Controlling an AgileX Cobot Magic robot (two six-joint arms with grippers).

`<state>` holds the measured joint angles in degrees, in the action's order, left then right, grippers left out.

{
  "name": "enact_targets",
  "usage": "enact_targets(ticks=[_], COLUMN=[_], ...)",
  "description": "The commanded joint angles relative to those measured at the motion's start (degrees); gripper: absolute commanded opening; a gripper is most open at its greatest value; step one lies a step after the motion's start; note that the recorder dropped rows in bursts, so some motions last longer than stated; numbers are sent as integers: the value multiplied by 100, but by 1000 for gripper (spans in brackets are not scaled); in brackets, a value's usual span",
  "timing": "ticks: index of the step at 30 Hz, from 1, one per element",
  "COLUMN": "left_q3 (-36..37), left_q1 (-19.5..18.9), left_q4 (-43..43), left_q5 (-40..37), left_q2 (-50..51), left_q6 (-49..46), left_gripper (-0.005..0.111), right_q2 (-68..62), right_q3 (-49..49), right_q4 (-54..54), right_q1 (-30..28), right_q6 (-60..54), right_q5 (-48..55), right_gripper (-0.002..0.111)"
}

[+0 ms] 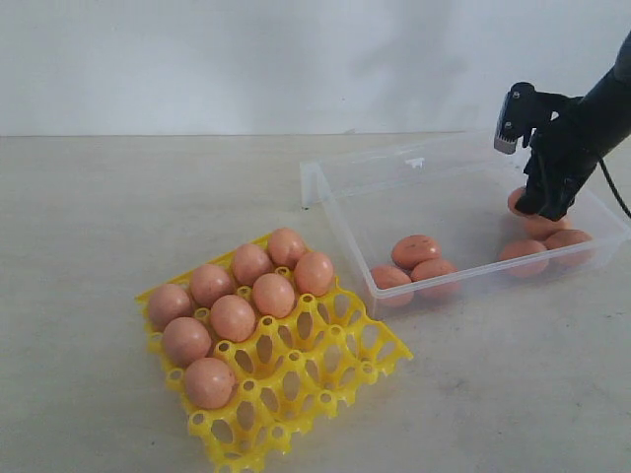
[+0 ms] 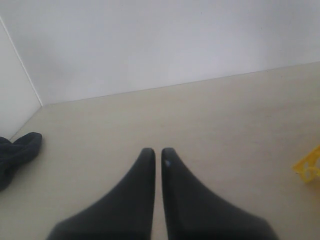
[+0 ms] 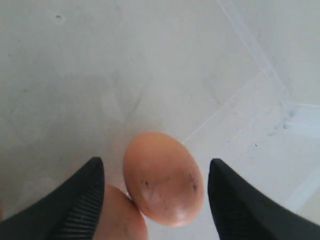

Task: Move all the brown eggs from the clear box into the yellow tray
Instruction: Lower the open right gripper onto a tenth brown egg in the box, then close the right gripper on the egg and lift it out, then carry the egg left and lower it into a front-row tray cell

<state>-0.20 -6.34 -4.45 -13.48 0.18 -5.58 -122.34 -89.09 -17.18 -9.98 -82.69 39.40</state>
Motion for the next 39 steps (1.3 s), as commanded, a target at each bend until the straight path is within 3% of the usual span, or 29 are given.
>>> enact_targets(ticks=[1,7,9,10,12,19,32,35,39], left_q3=[20,20,20,20,20,20,20,20,20], left_q1=[27,27,27,27,27,27,27,27,27], left_q4=[11,11,11,11,11,11,11,11,11], left_q5=[19,19,19,19,19,19,19,19,19], left_q2=[-18,-18,-18,-18,-18,-18,-18,-18,-18], left_q6=[18,18,18,18,18,18,18,18,18], left_gripper=[4,4,4,4,4,4,4,4,4], right_q2=[-189,-398,-398,-398,-388,60,303,642,1458], right_q3=[-30,-30,-30,-30,-30,-30,-4,204,1167], right_q4=[-12,-12,-12,-12,-27,-864,-1558,-2046,-3308], right_q1=[-37,-37,-26,-26,-15,-15,-15,-15,135], right_q6=[2,964,1157,1197,1587,2898,3703,3719,3333], right_q5=[-332,-963,-963,-953,-913,-871,624,237,-1067], right_gripper=[55,55,41,21,0,0,0,0,0])
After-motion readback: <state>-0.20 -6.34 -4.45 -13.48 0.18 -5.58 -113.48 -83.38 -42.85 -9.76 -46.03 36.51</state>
